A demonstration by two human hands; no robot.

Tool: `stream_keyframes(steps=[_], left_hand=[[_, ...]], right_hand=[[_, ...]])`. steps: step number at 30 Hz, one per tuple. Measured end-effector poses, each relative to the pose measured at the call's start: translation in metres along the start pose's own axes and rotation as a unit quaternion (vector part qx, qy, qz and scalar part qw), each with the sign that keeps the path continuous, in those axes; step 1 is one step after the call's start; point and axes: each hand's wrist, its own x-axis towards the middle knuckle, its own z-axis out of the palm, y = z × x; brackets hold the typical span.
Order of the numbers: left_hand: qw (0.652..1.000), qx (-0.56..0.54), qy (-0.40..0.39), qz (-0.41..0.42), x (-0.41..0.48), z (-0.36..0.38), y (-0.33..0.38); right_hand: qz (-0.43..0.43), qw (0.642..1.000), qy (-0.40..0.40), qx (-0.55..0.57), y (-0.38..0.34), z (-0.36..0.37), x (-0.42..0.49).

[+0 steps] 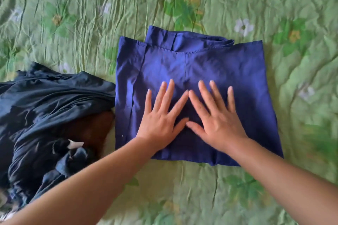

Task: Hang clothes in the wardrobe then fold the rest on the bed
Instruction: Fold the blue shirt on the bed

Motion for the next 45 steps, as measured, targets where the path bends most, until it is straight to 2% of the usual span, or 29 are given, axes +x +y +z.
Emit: stream_keyframes(steps=[3, 7, 10, 14, 16, 18, 21, 24, 27, 30, 32, 34, 36, 38, 40, 42, 43, 45], left_hand=[[0.997, 0.042, -0.058, 0.001, -0.041, 0.016, -0.001], [0.997, 0.054, -0.052, 0.022, -0.046, 0.016, -0.009], [0.997, 0.067, -0.039, 0.007, -0.047, 0.009, -0.010], [0.991, 0.090, -0.101, -0.002, -0.069, 0.000, -0.020], [0.992, 0.070, -0.104, -0.032, -0.078, -0.005, -0.022], [0.992, 0.020, -0.071, -0.101, -0.081, -0.013, -0.021], [0.979, -0.072, 0.018, -0.189, -0.086, -0.022, -0.022], [0.953, -0.135, 0.089, -0.256, -0.085, -0.034, -0.028], [0.939, -0.157, 0.140, -0.272, -0.085, -0.051, -0.029], [0.920, -0.205, 0.203, -0.264, -0.102, -0.061, -0.025], [0.869, -0.302, 0.211, -0.330, -0.118, -0.060, -0.011], [0.767, -0.400, 0.160, -0.475, -0.129, -0.054, 0.007], [0.658, -0.441, 0.059, -0.607, -0.132, -0.039, 0.019], [0.557, -0.512, 0.005, -0.654, -0.126, -0.027, 0.020], [0.453, -0.603, 0.039, -0.655, -0.115, -0.023, 0.018], [0.357, -0.655, 0.114, -0.656, -0.107, -0.023, 0.020], [0.325, -0.664, 0.157, -0.655, -0.106, -0.023, 0.022], [0.288, -0.656, 0.216, -0.663, -0.105, -0.023, 0.024]], right_hand=[[0.018, 0.998, -0.046, -0.033, -0.008, 0.015, -0.040], [0.042, 0.996, -0.074, -0.039, -0.001, 0.016, -0.055], [0.078, 0.994, -0.074, -0.033, 0.005, 0.008, -0.062], [0.165, 0.974, -0.152, -0.029, 0.012, -0.007, -0.076], [0.178, 0.972, -0.156, -0.014, 0.011, -0.014, -0.067], [0.153, 0.981, -0.117, 0.007, 0.008, -0.022, -0.042], [0.069, 0.995, -0.073, 0.015, 0.002, -0.033, 0.009], [0.042, 0.992, -0.116, -0.012, 0.002, -0.038, 0.052], [0.077, 0.976, -0.202, -0.021, 0.005, -0.037, 0.073], [0.093, 0.982, -0.165, -0.016, -0.011, -0.041, 0.079], [0.068, 0.991, -0.116, -0.010, -0.030, -0.047, 0.085], [0.025, 0.995, -0.093, -0.012, -0.046, -0.049, 0.095], [-0.016, 0.994, -0.103, -0.016, -0.059, -0.049, 0.113], [-0.044, 0.991, -0.124, -0.020, -0.069, -0.047, 0.135], [-0.066, 0.988, -0.137, -0.039, -0.076, -0.046, 0.158], [-0.100, 0.983, -0.138, -0.065, -0.083, -0.045, 0.180], [-0.121, 0.980, -0.136, -0.075, -0.087, -0.046, 0.190], [-0.163, 0.973, -0.133, -0.098, -0.095, -0.046, 0.208]])
